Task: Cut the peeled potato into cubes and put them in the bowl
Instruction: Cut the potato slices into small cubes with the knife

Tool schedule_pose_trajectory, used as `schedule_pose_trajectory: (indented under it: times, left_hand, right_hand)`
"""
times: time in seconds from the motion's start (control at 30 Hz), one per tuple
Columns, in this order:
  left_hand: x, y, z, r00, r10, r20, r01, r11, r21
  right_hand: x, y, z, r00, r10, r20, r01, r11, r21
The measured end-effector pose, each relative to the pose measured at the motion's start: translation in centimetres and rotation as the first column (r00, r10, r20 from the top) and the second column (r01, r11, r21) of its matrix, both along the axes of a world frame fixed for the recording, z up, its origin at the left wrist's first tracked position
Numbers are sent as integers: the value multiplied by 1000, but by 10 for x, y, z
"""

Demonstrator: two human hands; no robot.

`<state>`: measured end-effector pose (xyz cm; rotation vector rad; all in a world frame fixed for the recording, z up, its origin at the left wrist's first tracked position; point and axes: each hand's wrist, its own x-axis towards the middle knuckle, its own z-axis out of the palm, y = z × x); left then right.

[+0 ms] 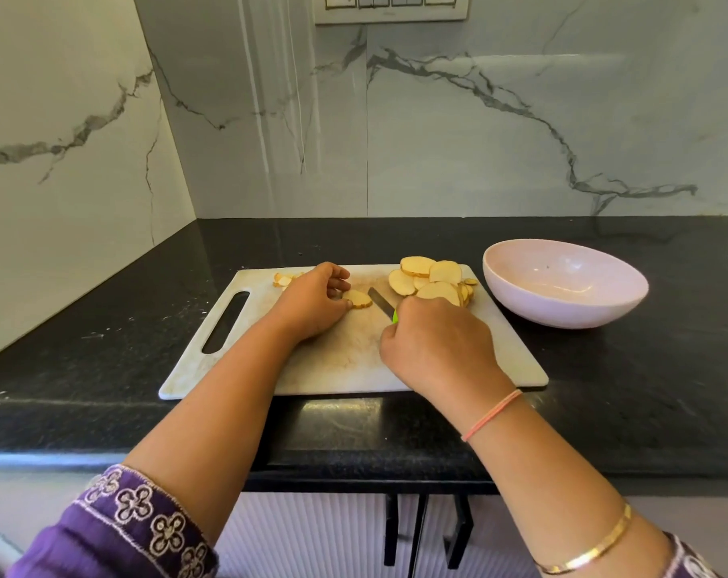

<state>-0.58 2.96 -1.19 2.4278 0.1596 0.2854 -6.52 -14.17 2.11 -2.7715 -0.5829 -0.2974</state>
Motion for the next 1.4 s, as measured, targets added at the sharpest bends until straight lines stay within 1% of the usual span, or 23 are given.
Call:
schedule_pose_trajectory:
  times: [0.27,0.47,0.57,0.7,0.97,1.17,1.3,1.4]
  left_hand:
    - [-1,2,2,999,47,13,-47,998,49]
    - [-1,1,3,999,33,-11,-32,998,58]
    - [-2,1,4,1000,-4,-17,6,996,93]
    - [-2,1,1,1000,-30,4,30,995,96]
    - [-1,0,-1,1000,18,18,-20,990,137]
    - [-4,-1,4,998,61,25,-63,993,103]
    - [-4,-3,5,997,47,54,-54,990,128]
    - [-4,-4,7,996,57,64,-66,986,156]
  right_hand:
    - [11,1,-5,997,30,72,-28,999,-20]
    - [6,-3,-1,998,-18,60,16,999,31]
    - [0,-1,-3,999,-33,26,32,999,20]
    - [-5,8,-8,1000,-19,8,19,1000,14]
    - [9,12,-8,1000,-4,11,4,1000,20]
    - [15,8,-1,999,-40,-22,42,995,87]
    - [17,10,1,998,-39,-51,43,995,87]
    - [16,9,1,998,-43,-45,46,996,76]
